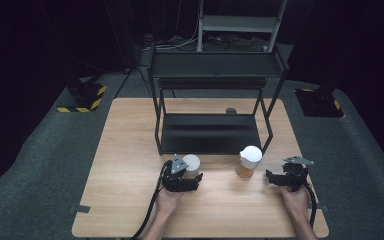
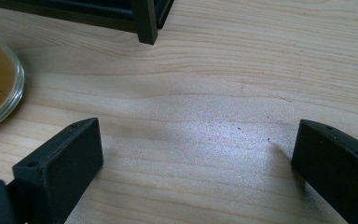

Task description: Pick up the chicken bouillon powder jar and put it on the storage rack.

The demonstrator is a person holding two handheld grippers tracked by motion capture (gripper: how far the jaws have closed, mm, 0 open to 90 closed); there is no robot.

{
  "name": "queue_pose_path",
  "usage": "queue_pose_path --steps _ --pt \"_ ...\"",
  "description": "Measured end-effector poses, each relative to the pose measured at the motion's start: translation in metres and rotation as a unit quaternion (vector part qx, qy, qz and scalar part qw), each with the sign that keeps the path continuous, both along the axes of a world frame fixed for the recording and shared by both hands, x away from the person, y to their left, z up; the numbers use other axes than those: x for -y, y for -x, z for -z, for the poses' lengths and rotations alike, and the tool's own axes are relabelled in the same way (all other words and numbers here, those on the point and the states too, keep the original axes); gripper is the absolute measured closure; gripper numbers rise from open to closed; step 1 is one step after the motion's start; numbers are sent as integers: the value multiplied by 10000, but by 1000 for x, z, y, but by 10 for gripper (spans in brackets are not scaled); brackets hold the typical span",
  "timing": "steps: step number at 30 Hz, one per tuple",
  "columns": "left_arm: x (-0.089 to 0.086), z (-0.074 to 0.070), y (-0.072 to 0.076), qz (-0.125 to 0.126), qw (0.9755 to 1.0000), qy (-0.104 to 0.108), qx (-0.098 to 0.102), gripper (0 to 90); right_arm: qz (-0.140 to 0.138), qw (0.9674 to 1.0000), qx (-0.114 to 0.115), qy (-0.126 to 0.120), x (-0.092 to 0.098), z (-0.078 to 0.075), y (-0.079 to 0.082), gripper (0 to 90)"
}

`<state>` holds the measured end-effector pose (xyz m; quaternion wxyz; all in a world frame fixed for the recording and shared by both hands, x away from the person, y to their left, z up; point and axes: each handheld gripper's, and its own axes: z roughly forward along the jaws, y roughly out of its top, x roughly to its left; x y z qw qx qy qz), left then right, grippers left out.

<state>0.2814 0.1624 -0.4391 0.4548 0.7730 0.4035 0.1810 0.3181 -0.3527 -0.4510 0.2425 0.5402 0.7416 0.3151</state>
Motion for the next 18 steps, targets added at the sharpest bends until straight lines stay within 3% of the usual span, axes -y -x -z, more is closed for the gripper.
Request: queue_pose_path --steps 18 --pt "8 -5 2 18 9994 -237 264 337 -5 10000 4 1 0 0 0 17"
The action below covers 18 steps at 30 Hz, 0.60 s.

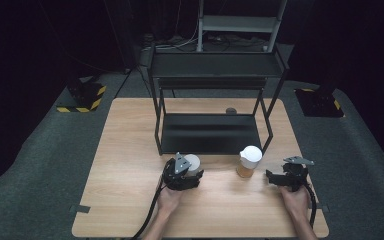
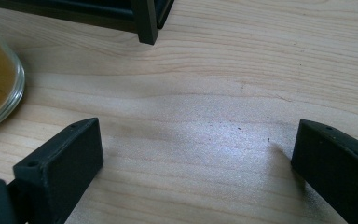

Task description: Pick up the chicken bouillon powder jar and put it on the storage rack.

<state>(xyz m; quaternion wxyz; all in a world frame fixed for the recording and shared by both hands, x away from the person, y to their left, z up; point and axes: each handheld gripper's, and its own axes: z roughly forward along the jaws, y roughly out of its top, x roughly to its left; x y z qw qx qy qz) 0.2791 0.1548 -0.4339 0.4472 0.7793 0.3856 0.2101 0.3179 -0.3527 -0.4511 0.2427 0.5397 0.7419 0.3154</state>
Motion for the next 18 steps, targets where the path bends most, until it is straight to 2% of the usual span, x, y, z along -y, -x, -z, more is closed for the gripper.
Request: queue_pose_path --steps 11,14,18 --pt "-5 -10 -1 38 10000 37 -81 351 -1 10000 1 1 0 0 0 17" --pt "-4 -14 -2 32 9999 -16 -104 352 -9 10000 0 3 0 0 0 18" --pt "-7 -22 -4 74 9999 25 -141 352 -10 10000 2 3 0 0 0 18"
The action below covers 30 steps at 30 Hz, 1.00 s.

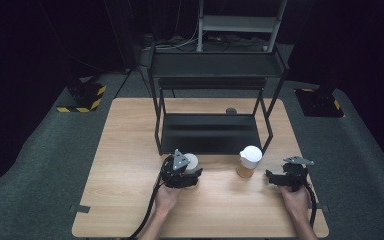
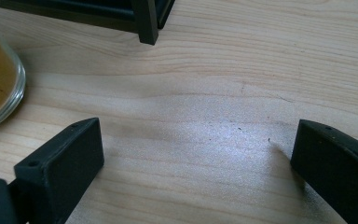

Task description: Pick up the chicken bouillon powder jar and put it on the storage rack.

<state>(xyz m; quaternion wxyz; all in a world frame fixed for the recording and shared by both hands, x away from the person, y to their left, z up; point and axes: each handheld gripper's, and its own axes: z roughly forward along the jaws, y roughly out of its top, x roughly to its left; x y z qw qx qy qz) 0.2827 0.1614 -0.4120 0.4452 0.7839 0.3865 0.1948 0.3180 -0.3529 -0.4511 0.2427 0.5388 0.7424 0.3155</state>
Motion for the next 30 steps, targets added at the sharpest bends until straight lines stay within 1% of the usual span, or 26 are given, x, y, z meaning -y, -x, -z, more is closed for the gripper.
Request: queue_pose_path --steps 4,7,8,12,13,15,16,17,21,22,23,24,25,26,30 --pt "-3 -10 -3 50 10000 40 -62 352 0 10000 0 0 0 0 0 18" --pt "-5 -20 -9 111 9998 82 -115 352 1 10000 -1 -1 0 0 0 18" --pt "-5 -20 -9 111 9998 82 -115 352 1 10000 -1 -1 0 0 0 18" --pt "-7 -39 -16 180 9996 141 -169 353 2 10000 -2 -2 0 0 0 19" --pt "-7 -39 -16 180 9996 141 -169 352 2 10000 0 -1 0 0 0 18" --pt "-7 -50 -22 237 9994 150 -210 352 1 10000 -1 -1 0 0 0 19" --pt "-7 -50 -22 237 9994 150 -210 352 1 10000 -1 -1 0 0 0 19" --pt "-6 -57 -24 270 9994 116 -206 352 2 10000 0 -1 0 0 0 19" --pt "-5 -72 -32 361 9990 109 -248 352 4 10000 -2 -3 0 0 0 19" --pt "-5 -72 -32 361 9990 109 -248 352 4 10000 -2 -3 0 0 0 19" --pt "-5 -80 -35 378 9989 106 -254 352 2 10000 -1 0 0 0 0 19" --pt "-5 -80 -35 378 9989 106 -254 352 2 10000 -1 0 0 0 0 19" --pt "-5 -89 -38 408 9988 99 -271 352 2 10000 -1 -1 0 0 0 19" --pt "-6 -92 -40 426 9987 103 -278 352 3 10000 -2 -2 0 0 0 19" --pt "-12 -113 -48 484 9981 223 -307 352 -3 10000 3 2 0 0 0 19"
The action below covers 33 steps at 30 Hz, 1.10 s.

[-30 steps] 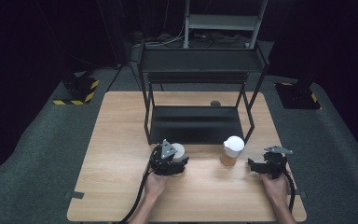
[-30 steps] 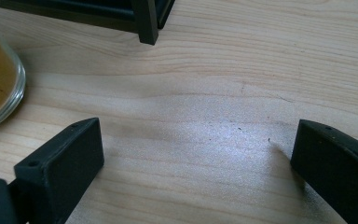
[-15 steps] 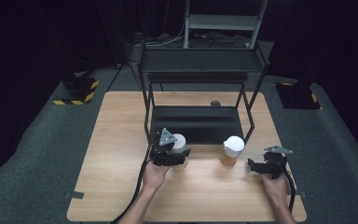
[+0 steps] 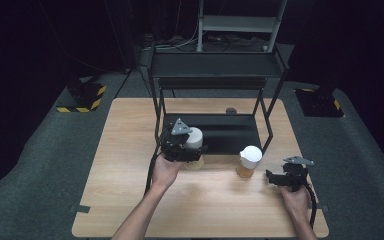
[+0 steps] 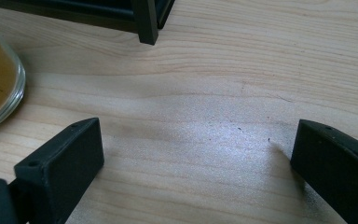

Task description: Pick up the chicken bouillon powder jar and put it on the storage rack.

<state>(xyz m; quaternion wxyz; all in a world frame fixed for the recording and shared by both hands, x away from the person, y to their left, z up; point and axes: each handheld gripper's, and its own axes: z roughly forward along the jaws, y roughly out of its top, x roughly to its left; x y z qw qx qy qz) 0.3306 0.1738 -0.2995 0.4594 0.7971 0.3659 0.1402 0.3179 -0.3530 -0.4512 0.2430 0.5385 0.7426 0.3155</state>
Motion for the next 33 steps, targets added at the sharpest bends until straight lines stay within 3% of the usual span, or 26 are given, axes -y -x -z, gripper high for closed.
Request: queue_pose_path --steps 16,23,33 --pt "-1 -94 -27 141 9997 -119 165 352 2 10000 -2 -2 0 0 0 19" --pt "1 -125 -38 133 9995 -207 198 352 0 10000 3 -2 0 0 0 20" --pt "-1 -166 -57 29 9996 -111 267 352 10 10000 -1 -9 0 0 0 20"
